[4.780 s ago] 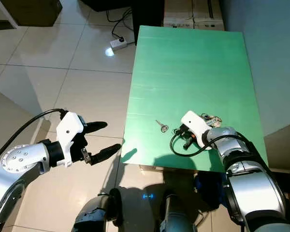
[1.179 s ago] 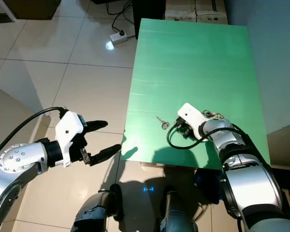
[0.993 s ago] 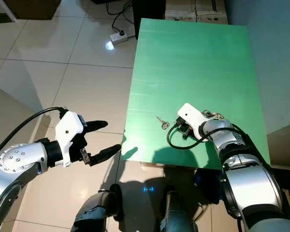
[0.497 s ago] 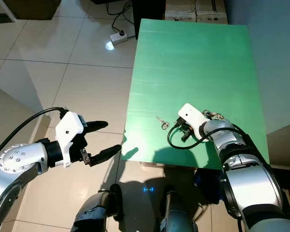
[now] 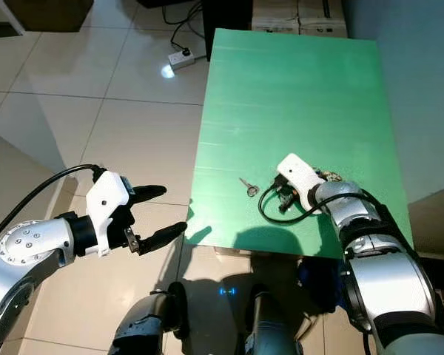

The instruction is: Hang keys on a hook

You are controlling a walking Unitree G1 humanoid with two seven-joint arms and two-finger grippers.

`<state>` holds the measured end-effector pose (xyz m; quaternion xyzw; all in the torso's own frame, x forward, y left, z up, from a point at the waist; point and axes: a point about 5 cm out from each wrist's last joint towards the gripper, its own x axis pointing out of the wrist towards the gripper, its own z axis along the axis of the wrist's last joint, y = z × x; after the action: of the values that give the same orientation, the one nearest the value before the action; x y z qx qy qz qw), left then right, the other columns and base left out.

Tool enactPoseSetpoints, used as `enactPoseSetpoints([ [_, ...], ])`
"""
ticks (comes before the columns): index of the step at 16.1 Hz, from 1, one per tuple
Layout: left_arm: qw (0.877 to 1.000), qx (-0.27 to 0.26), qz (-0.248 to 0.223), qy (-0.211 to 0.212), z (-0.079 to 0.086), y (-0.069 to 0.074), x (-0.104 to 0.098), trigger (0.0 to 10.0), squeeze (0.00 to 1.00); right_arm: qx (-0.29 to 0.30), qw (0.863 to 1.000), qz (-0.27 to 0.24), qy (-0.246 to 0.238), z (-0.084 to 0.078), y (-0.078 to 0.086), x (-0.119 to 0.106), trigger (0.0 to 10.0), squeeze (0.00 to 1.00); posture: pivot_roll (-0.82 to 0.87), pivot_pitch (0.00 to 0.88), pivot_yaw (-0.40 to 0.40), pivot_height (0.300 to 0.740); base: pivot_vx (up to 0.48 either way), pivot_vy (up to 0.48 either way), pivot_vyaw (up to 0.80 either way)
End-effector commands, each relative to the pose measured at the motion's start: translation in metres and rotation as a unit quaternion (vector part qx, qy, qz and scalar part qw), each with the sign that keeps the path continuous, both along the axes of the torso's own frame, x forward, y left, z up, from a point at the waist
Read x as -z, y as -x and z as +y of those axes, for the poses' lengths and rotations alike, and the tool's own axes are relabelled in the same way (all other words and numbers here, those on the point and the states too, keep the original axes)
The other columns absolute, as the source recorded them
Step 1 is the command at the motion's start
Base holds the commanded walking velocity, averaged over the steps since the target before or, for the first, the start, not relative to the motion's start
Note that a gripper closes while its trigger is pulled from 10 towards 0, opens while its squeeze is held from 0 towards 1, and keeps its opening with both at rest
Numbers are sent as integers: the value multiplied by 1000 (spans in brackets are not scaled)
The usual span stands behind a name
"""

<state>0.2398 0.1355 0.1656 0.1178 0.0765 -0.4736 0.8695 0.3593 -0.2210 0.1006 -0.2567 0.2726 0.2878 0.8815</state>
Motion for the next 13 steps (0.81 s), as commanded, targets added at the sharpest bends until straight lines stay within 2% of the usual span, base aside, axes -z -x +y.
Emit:
enactPoseSetpoints([
  [1,1000,4,4,-2,-1,1,4,10000,0,14,999,-9,-29,-5,-2,-8,0,0,79,300,71,740,0,0,0],
  [5,1000,-21,-14,3,2,-6,4,10000,0,26,991,-72,-109,-8,-14,-40,0,0,31,239,68,740,0,0,0],
  [8,997,-60,-38,8,5,-13,7,10000,0,38,983,-114,-140,-13,-15,-48,0,0,-4,158,45,740,0,0,0],
  [10,995,-89,-55,1,7,-17,10,10000,0,66,971,-164,-161,-16,-15,-52,0,0,-20,117,42,740,0,0,0],
  [11,989,-127,-73,-2,11,-24,12,10000,0,116,949,-229,-185,-18,-13,-53,0,0,-26,76,39,740,0,0,0],
  [13,985,-151,-87,4,15,-28,11,10000,0,154,932,-265,-194,-19,-10,-53,0,0,-35,44,40,740,0,0,0],
])
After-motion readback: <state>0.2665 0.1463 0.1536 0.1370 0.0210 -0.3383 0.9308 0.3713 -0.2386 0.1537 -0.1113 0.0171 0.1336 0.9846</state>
